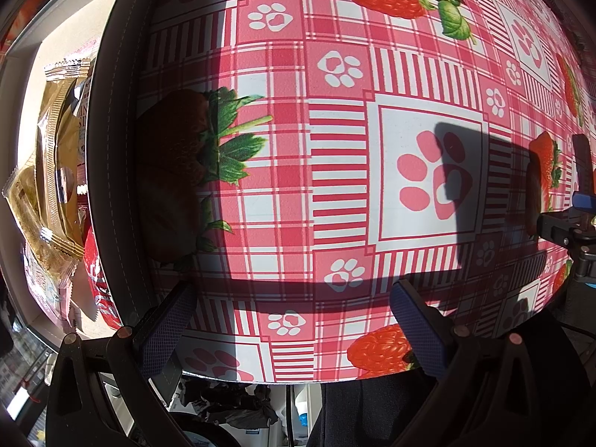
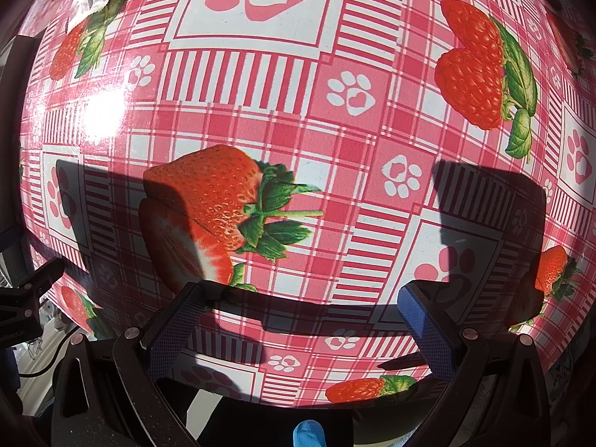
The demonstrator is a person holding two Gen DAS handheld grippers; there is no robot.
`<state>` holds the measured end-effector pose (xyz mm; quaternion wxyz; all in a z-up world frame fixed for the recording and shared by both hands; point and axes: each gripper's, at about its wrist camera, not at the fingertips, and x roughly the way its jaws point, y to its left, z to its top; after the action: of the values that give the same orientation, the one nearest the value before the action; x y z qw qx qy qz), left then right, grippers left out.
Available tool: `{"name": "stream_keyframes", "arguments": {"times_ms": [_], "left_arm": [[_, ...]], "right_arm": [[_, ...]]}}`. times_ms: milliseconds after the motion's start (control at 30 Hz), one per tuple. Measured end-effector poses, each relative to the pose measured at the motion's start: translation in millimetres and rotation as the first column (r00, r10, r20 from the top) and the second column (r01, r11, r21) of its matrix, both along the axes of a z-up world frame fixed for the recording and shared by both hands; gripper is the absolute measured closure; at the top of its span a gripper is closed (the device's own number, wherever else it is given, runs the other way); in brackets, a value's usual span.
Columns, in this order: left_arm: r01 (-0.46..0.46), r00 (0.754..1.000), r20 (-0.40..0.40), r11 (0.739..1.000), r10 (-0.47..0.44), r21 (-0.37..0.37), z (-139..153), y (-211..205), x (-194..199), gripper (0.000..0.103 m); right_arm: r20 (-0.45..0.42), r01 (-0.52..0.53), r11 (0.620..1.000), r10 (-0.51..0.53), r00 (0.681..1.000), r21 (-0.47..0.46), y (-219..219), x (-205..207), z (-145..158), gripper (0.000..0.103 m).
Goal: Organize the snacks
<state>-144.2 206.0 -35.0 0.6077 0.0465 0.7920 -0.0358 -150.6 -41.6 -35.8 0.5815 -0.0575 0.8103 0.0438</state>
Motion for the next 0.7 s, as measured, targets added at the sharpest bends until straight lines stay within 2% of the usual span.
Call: {"name": "stream_keyframes", "arguments": {"times_ms": [367,500,600,700], "left_arm": [[0.0,0.999,0.044,1.0,0.001,-0.004,2.9,3.9,-1.3,0.0],[-0.014,0.999,0.042,1.0,0.013,0.022,6.2,2.5,-0.2,0.0],[0.031,0.992,0.124,0.999,-0.034,0.02,33.0,-11.3,9.4,0.001],[0.088,0.966,0.243,0.996,-0.087,0.007,71.2,-30.2,39.8,0.001]], "right_arm": [[0.077,0.004,1.0,-0.005,0.997,0.011,-5.1,-4.9,8.6,0.0],[0.113,0.002,1.0,-0.004,0.994,0.016,-6.7,-6.4,11.8,0.0],[0.147,0.001,1.0,-0.004,0.989,0.02,-7.9,-8.5,14.5,0.0],[0.18,-0.003,1.0,-0.001,0.984,0.025,-9.5,-13.1,16.7,0.0]]}}
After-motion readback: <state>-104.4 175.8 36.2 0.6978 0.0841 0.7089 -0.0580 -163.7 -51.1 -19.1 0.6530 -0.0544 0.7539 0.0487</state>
